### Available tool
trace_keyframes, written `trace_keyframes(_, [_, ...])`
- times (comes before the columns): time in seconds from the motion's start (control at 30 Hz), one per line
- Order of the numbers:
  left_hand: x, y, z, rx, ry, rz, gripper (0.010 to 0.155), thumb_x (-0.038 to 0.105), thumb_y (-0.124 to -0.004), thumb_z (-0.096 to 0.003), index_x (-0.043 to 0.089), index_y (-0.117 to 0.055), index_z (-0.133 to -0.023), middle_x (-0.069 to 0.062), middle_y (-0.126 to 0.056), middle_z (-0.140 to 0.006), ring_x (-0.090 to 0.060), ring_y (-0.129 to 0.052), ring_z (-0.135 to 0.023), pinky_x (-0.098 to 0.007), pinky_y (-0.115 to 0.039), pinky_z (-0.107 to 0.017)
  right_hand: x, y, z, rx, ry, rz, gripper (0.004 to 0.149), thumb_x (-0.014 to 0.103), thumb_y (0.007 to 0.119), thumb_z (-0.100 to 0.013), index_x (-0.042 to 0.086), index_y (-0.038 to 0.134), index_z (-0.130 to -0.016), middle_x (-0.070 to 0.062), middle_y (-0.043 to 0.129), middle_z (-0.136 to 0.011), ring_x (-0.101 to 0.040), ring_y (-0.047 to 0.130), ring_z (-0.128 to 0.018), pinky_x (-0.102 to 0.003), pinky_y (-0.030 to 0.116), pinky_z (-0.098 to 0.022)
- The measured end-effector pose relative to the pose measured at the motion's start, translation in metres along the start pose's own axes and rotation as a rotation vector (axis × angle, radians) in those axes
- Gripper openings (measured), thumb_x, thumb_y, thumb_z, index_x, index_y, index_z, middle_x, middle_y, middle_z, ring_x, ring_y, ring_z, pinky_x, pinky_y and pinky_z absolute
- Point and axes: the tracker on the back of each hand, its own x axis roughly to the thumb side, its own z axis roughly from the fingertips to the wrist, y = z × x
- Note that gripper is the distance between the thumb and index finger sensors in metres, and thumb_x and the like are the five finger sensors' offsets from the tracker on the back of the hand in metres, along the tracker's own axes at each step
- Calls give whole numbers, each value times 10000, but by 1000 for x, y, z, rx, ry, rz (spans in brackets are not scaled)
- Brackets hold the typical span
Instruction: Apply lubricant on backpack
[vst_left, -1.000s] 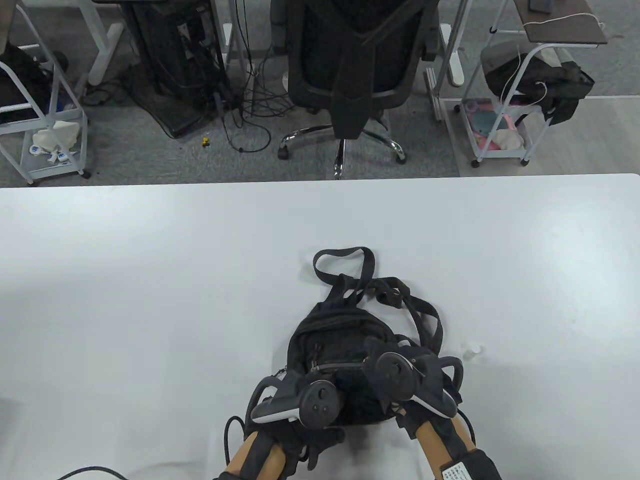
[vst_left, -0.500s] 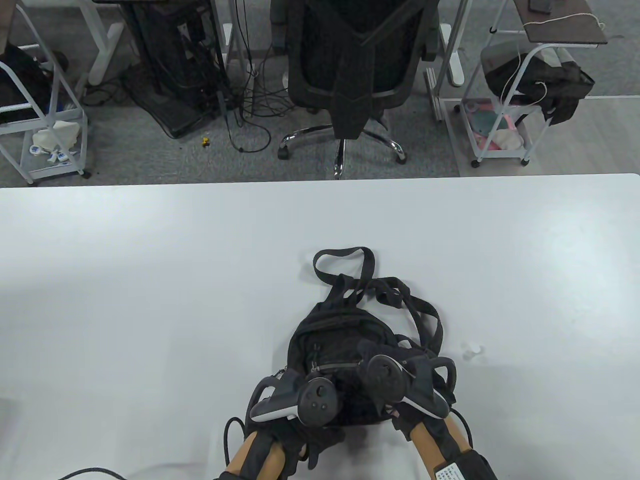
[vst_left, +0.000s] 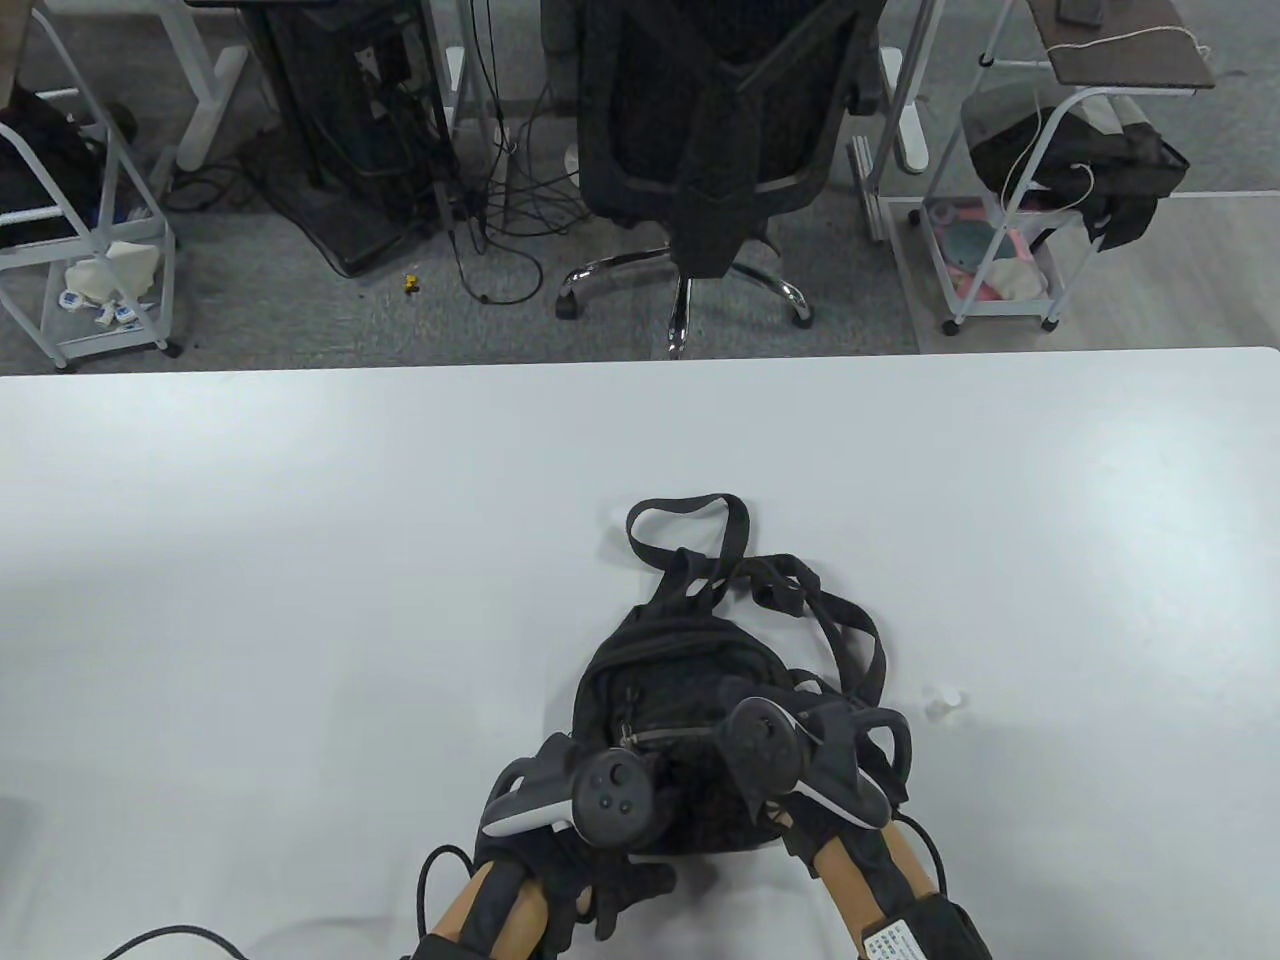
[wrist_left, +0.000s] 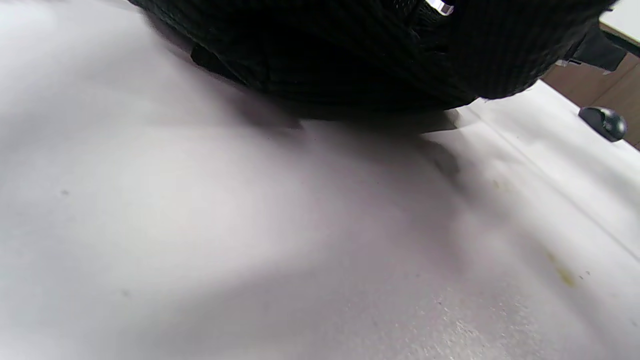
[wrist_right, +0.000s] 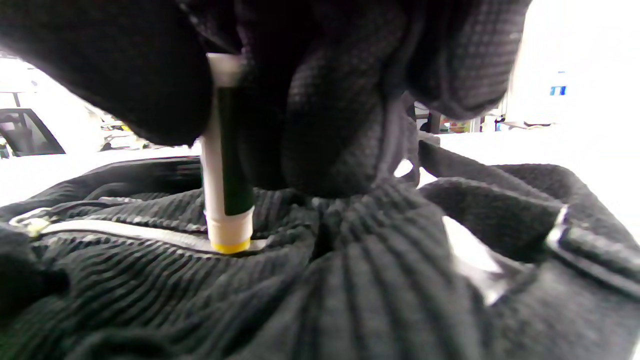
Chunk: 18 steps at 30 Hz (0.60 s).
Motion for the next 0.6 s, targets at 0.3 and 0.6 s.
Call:
trace_keyframes(0.3, [1, -2, 2, 38, -9, -33, 785, 584, -771, -487, 159, -595, -1124, -159, -399, -1166, -384, -385, -1070, -598, -422, -712, 8, 3, -1, 0, -26, -41, 461, 481, 926, -442, 321, 859, -869, 23, 1024, -691, -151, 1127, -453, -440, 869, -473])
trace_keyframes(0.6, [3, -3, 2, 43, -6, -39, 784, 583, -768, -488, 156, -595, -1122, -161, -399, -1165, -390, -389, -1068, -602, -423, -711, 3, -1, 3, -15, -17, 34, 455, 482, 930, -440, 323, 868, -862, 24, 1031, -678, -149, 1128, -446, -440, 871, -472])
